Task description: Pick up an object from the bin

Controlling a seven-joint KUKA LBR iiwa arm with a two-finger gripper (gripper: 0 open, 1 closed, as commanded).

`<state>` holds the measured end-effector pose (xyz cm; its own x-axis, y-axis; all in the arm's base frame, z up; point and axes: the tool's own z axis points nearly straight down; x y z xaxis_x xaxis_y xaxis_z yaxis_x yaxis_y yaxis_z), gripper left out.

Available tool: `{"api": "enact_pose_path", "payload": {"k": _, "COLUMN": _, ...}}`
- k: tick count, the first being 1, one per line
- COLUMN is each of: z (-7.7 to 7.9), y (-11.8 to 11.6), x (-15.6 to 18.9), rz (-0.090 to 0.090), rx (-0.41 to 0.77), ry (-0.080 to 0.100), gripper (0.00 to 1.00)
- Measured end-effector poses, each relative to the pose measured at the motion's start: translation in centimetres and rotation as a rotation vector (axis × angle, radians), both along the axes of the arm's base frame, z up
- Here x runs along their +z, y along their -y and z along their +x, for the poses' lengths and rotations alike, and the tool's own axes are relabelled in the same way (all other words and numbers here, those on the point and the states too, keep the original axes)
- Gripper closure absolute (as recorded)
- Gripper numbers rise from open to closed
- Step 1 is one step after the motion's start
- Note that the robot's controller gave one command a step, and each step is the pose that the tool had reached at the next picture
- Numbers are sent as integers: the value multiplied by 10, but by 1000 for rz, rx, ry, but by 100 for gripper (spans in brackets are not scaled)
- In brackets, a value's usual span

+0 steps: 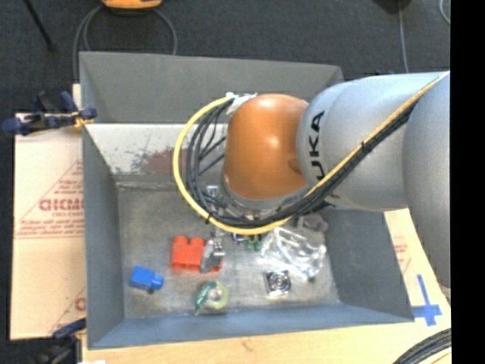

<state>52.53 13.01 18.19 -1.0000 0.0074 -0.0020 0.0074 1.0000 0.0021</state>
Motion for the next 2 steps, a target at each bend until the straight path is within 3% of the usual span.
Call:
{"api": "enact_pose_path", "payload": {"k": 1, "z": 3, "y": 4, "x": -94, "rz": 1, "rx": -130, "ry": 3, "gripper": 0}}
{"api": "enact_pose_path", "payload": {"k": 2, "z": 2, "y": 4, "x": -96, "rz": 0, "rx": -132, "ry": 0, "gripper": 100}}
